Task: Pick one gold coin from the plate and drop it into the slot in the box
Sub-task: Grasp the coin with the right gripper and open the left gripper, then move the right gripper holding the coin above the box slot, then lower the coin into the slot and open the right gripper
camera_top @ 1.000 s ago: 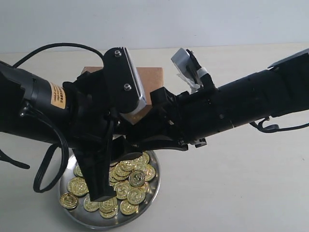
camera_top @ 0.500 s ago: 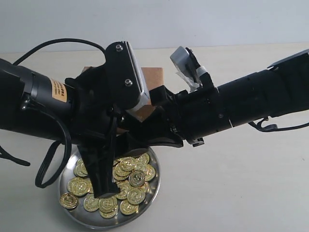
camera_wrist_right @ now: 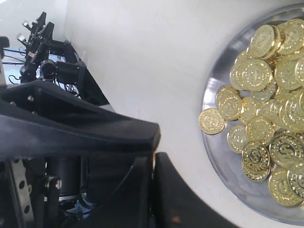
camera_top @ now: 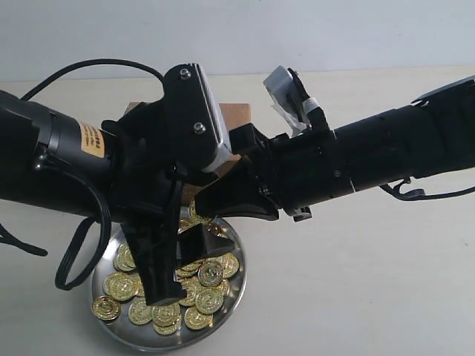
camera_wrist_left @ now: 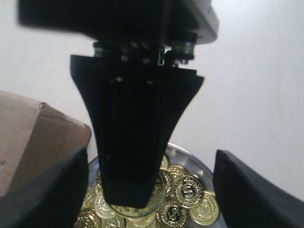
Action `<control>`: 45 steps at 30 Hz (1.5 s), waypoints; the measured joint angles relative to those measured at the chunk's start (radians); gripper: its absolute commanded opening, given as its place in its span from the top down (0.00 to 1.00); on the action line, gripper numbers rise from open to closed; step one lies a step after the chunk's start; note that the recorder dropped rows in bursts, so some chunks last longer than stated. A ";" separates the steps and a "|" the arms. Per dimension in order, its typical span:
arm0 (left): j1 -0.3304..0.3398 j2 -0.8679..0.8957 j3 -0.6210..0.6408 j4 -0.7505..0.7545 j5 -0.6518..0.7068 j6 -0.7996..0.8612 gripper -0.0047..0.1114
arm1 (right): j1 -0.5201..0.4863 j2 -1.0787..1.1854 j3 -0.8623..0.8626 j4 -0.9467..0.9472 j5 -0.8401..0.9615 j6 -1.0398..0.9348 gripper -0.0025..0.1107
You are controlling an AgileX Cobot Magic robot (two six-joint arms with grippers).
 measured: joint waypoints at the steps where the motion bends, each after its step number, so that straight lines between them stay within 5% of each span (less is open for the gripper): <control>1: 0.000 -0.002 0.000 0.002 0.003 0.000 0.34 | 0.000 0.000 0.000 0.000 -0.002 0.000 0.98; 6: 0.007 -0.030 0.000 0.187 0.112 -0.094 0.40 | 0.000 0.000 0.000 -0.004 -0.016 -0.002 0.98; 11: 0.084 -0.113 0.000 0.534 0.246 -0.457 0.51 | 0.000 -0.008 -0.031 -0.058 -0.095 -0.026 0.98; 14: 0.142 -0.192 0.000 0.618 0.290 -0.595 0.57 | 0.000 -0.010 -0.123 -0.225 -0.145 0.021 0.98; 18: 0.186 -0.305 0.000 0.618 0.394 -0.676 0.70 | 0.000 -0.010 -0.321 -0.519 -0.231 0.180 0.98; 20: 0.192 -0.388 0.000 0.581 0.476 -0.692 0.72 | 0.000 0.005 -0.498 -0.772 -0.264 0.288 0.98; 24: 0.192 -0.497 0.000 0.517 0.520 -0.700 0.72 | 0.000 0.093 -0.763 -0.984 -0.168 0.348 0.98; 33: 0.192 -0.678 0.064 0.487 0.552 -0.700 0.72 | 0.031 0.433 -1.237 -1.090 0.069 0.277 0.98; 45: 0.192 -0.689 0.115 0.487 0.544 -0.700 0.72 | 0.118 0.630 -1.301 -1.151 0.052 0.125 0.98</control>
